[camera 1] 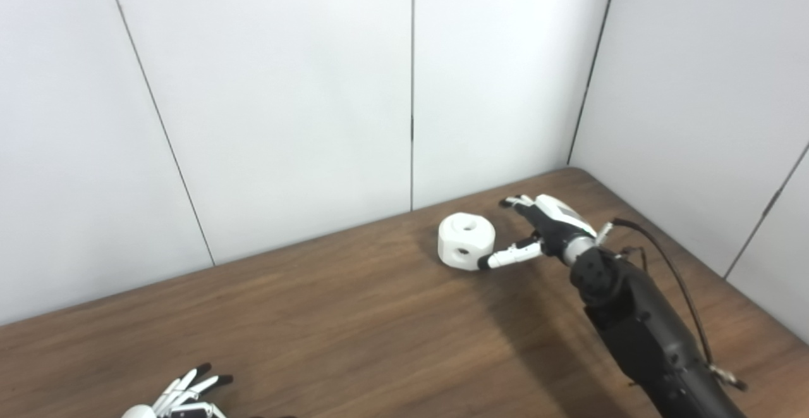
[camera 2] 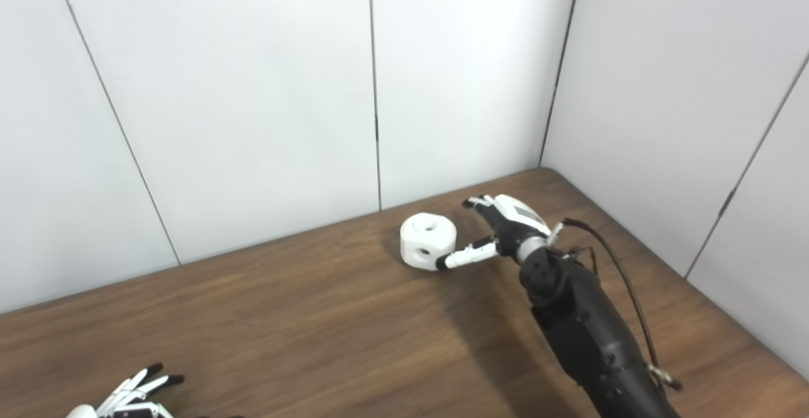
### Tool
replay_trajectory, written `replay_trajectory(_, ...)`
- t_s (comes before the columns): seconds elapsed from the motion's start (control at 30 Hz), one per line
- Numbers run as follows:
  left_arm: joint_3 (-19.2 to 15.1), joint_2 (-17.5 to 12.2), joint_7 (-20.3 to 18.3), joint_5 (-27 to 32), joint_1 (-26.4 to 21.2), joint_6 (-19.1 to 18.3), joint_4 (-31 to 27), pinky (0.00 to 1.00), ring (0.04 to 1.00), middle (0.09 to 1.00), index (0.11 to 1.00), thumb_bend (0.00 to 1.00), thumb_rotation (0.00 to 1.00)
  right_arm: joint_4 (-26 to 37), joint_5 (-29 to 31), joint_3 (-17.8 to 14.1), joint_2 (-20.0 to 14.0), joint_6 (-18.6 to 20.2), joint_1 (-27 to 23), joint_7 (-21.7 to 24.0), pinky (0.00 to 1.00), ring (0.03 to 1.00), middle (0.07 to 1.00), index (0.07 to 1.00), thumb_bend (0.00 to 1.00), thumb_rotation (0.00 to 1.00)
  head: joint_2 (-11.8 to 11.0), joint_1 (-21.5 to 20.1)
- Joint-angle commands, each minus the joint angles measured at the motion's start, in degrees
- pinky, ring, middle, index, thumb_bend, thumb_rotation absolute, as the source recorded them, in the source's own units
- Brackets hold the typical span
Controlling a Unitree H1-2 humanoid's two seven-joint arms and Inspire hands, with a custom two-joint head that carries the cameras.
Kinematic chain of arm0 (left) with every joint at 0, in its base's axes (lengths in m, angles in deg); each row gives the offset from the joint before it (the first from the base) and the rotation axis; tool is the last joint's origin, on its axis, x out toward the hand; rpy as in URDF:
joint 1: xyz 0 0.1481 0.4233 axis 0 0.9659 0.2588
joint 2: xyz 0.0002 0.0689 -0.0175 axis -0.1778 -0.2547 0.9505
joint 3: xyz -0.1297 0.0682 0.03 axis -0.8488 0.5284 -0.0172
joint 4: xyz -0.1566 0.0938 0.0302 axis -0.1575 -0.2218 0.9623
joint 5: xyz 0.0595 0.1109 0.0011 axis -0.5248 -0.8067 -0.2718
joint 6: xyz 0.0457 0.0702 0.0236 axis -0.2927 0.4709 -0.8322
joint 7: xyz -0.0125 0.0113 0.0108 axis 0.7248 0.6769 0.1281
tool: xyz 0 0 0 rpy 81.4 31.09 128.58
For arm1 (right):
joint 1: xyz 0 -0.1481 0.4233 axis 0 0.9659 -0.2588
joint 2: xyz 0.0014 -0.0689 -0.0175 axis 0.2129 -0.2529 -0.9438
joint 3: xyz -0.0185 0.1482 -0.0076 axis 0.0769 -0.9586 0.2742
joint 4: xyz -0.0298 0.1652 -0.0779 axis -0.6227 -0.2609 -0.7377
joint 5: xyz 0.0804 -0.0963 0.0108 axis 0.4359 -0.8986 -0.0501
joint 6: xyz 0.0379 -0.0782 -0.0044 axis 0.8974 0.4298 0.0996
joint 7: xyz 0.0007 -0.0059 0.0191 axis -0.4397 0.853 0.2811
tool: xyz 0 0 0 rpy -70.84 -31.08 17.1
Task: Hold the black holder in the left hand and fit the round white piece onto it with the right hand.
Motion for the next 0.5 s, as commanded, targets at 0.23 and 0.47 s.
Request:
replay_trajectory(0.23,-1.37,-2.37,-2.1,-0.69,0.13,-1.34,-0.08,1.0,0.998,0.901,0.479,0.51,0.05,-3.64,0.67,5.2,-0.62,-0.82,-5.25,-1.91,0.85,1.0,1.0,0.91,1.0,0.47,0.06,0.11)
replay_trajectory(0.47,-2.08,-2.28,-2.78,-1.13,0.65,-1.44,-0.85,1.0,1.0,0.904,0.479,0.51,0.04,-6.71,0.74,9.15,-0.21,-1.56,-6.85,-3.8,0.91,1.0,1.0,0.907,1.0,0.48,-0.16,0.38)
